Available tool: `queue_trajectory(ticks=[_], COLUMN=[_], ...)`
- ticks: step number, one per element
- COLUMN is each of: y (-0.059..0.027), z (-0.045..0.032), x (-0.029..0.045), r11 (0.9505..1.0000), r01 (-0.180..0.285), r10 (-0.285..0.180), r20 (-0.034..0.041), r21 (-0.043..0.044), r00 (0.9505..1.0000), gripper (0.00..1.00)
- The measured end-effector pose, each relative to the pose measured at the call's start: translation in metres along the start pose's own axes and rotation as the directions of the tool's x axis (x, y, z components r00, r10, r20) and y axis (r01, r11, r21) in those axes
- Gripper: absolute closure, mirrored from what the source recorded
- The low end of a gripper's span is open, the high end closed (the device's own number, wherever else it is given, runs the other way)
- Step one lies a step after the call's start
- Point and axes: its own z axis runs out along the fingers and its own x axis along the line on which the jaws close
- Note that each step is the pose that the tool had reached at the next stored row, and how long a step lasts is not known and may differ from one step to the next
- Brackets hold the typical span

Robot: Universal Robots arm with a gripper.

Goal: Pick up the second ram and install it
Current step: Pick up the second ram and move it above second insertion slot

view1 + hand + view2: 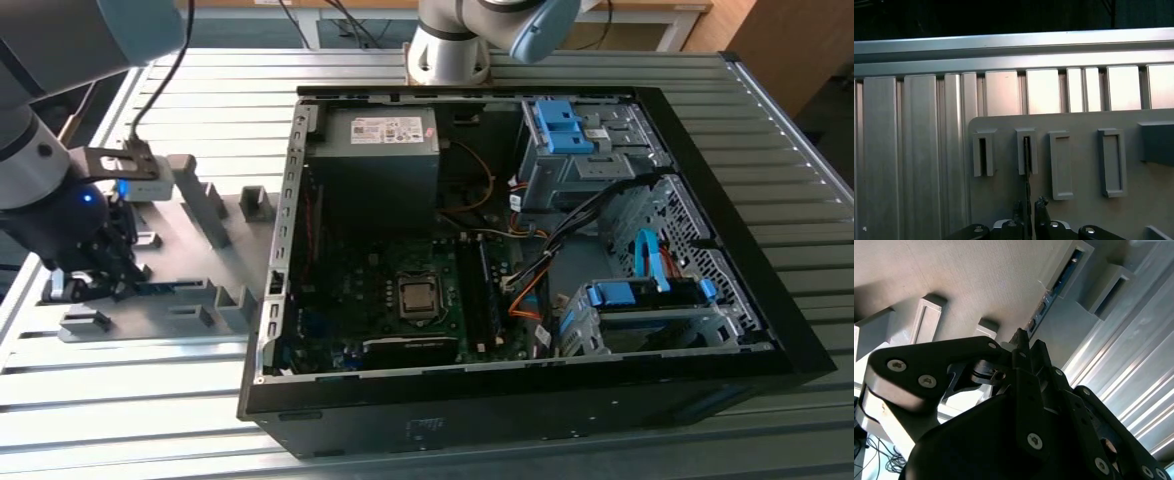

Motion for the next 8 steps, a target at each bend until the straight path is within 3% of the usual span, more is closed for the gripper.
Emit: queue_trajectory(ticks=[8], y=[-0.0006], z=[0.0056], x=[0.0001], r11=[1.0000], r01=[0.008], r10=[-0.008], r20=[-0.0002], r21=[-0.0002], r00=[1.0000], gripper=[0.76])
